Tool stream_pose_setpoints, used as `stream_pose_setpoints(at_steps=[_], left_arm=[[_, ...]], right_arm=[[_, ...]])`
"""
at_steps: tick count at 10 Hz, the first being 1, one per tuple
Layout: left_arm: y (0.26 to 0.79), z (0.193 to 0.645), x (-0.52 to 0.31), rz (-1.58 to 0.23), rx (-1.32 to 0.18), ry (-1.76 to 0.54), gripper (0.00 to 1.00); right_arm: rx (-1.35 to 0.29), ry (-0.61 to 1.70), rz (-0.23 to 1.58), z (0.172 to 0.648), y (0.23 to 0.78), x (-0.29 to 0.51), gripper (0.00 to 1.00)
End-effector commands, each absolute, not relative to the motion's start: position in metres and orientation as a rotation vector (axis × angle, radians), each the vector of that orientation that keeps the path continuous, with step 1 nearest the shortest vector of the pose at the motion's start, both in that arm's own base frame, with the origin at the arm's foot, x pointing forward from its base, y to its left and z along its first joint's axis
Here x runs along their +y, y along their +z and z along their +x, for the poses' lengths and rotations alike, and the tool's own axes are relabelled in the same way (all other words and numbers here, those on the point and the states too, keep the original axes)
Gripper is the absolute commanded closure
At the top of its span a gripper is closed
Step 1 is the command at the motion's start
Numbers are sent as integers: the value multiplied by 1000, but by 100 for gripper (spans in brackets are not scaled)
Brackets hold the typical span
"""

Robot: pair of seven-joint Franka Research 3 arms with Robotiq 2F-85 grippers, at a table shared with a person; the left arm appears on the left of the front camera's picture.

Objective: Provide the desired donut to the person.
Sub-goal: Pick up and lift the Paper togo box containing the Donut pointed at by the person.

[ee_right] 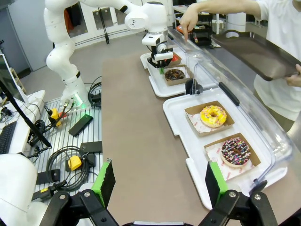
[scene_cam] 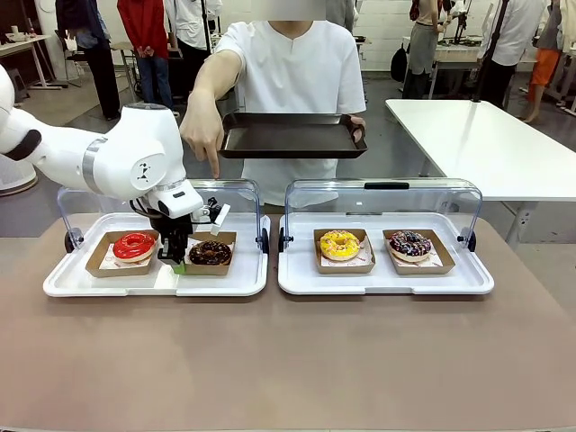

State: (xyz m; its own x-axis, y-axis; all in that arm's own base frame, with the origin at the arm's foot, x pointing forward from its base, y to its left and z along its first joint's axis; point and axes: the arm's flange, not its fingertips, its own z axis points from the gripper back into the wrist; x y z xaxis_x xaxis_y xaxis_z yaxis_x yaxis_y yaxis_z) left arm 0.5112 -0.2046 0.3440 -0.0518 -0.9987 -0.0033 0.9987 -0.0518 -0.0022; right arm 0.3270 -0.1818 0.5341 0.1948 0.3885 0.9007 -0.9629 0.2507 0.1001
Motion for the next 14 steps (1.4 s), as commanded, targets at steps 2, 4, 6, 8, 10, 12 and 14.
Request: stream_pose_setpoints(at_steps=[2, 4, 6, 8, 10, 12, 14], left_arm=[[441, 450, -191, 29, 7, -1680, 100], [501, 416, -183, -7, 21, -1635, 100], [561, 392, -180, 5, 37, -1596, 100], [602, 383, -181, 30, 19, -1573, 100], [626, 385, -185, 35, 6, -1559, 100], [633, 390, -187, 38, -9, -1547, 100], [632, 386, -183, 33, -17, -1571, 100]], right_arm=[[-904, 1112, 821, 327, 534, -182, 0], [-904, 1112, 821, 327, 534, -182, 0], [-904, 1112, 821, 327, 534, -182, 0], [-904, 1112, 821, 327, 534, -182, 0], [-904, 1112, 821, 327, 534, -182, 0], [-904, 1112, 821, 327, 534, -182, 0], [-904, 1112, 821, 327, 534, -182, 0]])
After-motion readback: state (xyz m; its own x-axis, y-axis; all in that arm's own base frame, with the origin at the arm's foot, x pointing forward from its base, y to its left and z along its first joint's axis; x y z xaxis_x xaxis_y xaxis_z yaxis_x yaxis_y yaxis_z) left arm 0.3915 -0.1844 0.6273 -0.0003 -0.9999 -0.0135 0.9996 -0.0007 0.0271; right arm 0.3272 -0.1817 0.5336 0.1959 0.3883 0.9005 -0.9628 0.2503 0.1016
